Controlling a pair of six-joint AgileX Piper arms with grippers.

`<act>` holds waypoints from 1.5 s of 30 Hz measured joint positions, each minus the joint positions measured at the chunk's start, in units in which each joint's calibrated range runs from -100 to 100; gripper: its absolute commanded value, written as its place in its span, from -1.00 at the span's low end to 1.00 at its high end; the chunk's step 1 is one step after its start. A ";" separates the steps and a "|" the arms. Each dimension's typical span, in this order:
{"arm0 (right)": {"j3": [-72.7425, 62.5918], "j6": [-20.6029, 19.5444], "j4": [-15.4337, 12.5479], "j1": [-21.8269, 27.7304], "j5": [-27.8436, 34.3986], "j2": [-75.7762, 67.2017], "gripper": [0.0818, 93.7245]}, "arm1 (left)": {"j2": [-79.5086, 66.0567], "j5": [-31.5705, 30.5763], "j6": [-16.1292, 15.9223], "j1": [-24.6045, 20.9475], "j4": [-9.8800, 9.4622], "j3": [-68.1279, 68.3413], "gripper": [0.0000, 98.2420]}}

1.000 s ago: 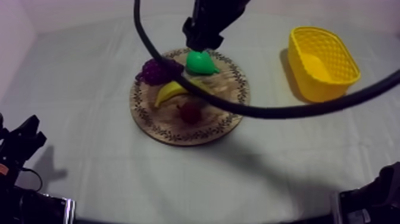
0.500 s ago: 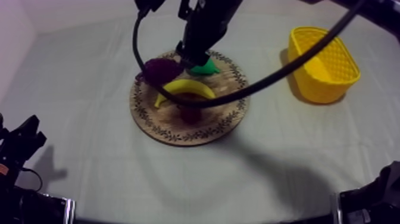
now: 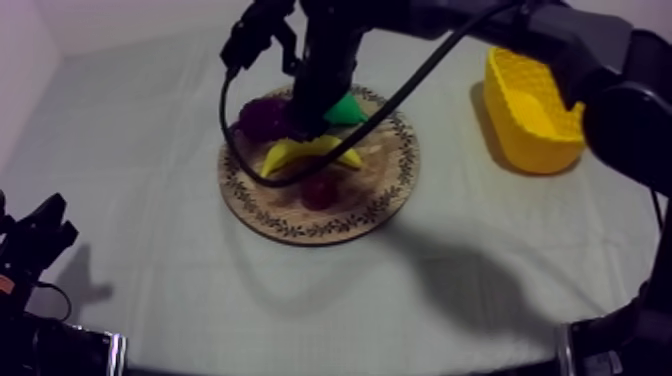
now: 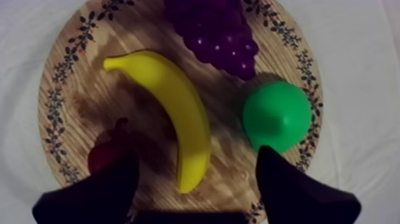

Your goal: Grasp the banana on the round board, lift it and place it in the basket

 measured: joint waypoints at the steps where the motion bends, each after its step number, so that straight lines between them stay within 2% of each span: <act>1: -0.18 0.18 -0.06 0.00 -0.18 0.71 0.18 | 0.00 0.00 0.00 0.00 0.00 0.00 -1.00; 27: -8.74 3.16 -1.11 -0.08 -0.86 14.47 0.05 | 0.00 0.00 0.00 0.00 0.00 0.00 -1.00; 29: -9.00 3.19 -1.11 -0.04 -0.95 14.99 -0.05 | 0.00 0.00 0.00 0.00 0.00 0.00 -1.00; 32: -9.62 3.34 -1.11 0.10 -0.97 15.50 -0.49 | 0.00 0.00 0.00 0.00 0.00 0.00 -1.00; 35: -10.21 3.34 -1.24 0.21 -1.25 15.63 -0.74 | 0.00 0.00 0.00 0.00 0.00 0.00 -1.00; 39: -10.44 3.34 -1.24 0.37 -1.23 15.24 -0.84 | 0.00 0.00 0.00 0.00 0.00 0.00 -1.00; 45: -7.82 3.57 -1.36 0.94 -1.03 10.11 -0.88 | 0.00 -0.02 0.00 0.00 0.00 0.00 -1.00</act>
